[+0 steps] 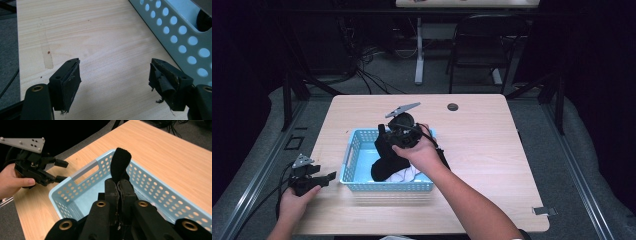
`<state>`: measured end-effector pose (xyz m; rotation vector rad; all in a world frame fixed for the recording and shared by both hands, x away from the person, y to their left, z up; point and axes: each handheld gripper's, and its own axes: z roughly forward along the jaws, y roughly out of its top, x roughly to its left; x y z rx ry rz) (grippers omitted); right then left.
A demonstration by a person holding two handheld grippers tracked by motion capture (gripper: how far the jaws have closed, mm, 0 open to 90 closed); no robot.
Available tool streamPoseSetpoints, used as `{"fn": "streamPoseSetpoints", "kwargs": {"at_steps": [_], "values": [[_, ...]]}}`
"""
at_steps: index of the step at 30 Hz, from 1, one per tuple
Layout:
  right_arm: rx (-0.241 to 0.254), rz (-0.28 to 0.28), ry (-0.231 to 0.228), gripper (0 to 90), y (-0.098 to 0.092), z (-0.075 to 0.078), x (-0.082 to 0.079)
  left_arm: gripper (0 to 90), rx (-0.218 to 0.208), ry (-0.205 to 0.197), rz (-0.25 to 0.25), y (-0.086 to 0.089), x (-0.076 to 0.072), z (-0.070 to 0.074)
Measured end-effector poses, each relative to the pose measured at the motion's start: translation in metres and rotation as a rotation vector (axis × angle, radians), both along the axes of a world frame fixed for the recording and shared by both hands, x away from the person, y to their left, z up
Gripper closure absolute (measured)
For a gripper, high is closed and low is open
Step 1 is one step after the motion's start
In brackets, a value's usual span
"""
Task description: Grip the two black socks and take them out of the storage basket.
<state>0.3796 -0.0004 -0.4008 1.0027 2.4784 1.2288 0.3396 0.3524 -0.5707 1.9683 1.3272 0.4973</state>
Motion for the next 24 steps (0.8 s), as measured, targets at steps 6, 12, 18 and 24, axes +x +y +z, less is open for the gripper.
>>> {"fn": "streamPoseSetpoints", "kwargs": {"at_steps": [6,12,18,24], "values": [[0.018,-0.007,-0.003,87.0,-0.005,0.009,-0.001,25.1,0.0,0.001,-0.001,0.0,0.0,0.0],[0.01,-0.022,-0.01,87.0,-0.016,0.014,-0.003,25.1,0.0,0.001,-0.001,0.0,0.0,0.0],[0.017,-0.061,-0.025,87.0,-0.041,0.023,-0.007,25.1,0.001,0.002,0.0,0.0,0.0,0.0],[0.028,-0.114,-0.052,87.0,-0.072,0.034,-0.012,25.1,0.002,0.004,-0.001,-0.001,0.0,0.0]]}}
